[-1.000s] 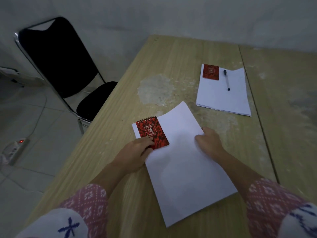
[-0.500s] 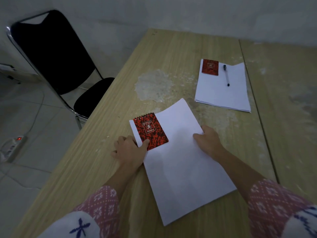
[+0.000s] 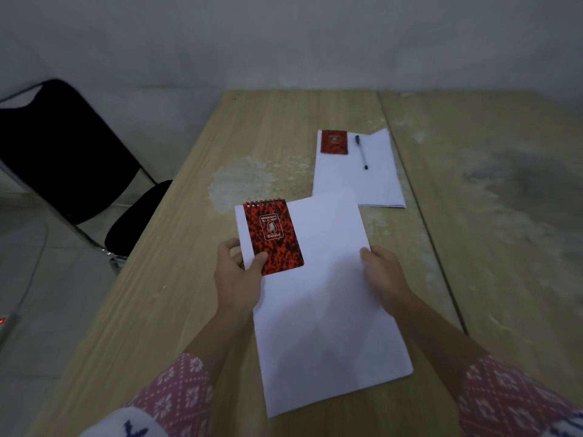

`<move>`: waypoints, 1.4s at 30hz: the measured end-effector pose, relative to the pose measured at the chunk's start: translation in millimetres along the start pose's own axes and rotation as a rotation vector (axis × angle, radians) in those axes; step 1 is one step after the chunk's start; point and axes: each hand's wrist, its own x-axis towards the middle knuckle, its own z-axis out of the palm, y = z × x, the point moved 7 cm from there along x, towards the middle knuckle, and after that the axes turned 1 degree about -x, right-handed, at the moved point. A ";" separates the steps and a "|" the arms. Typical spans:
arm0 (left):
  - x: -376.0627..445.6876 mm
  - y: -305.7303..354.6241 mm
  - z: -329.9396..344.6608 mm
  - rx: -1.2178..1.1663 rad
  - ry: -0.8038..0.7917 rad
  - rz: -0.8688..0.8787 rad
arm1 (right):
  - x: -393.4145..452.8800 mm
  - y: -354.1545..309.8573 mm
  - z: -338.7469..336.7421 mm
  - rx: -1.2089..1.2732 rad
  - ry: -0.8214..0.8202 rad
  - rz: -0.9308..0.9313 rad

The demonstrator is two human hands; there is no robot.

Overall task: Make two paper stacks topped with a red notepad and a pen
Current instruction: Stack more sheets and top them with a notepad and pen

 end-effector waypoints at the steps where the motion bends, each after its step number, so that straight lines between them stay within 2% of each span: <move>1: 0.5 8.6 11.1 -0.016 -0.022 0.006 | 2.9 -2.9 -11.1 0.027 0.019 0.004; 8: 7.0 68.1 125.5 -0.051 -0.176 0.060 | 40.8 -29.9 -123.5 0.135 0.229 -0.025; 17: 47.3 108.9 311.5 -0.007 -0.222 0.082 | 152.7 -50.0 -263.8 0.122 0.217 -0.083; 23: 93.7 100.0 417.3 0.051 -0.241 0.057 | 244.7 -57.8 -314.6 0.070 0.227 -0.148; 32: 158.5 58.4 500.9 0.162 -0.266 0.018 | 355.8 -32.8 -315.9 -0.131 0.241 -0.199; 38: 177.1 54.3 522.8 0.328 -0.280 0.067 | 375.8 -32.4 -316.4 -0.483 0.393 -0.342; 42: 181.4 57.8 523.1 0.480 -0.260 0.073 | 375.1 -30.6 -310.1 -0.615 0.465 -0.393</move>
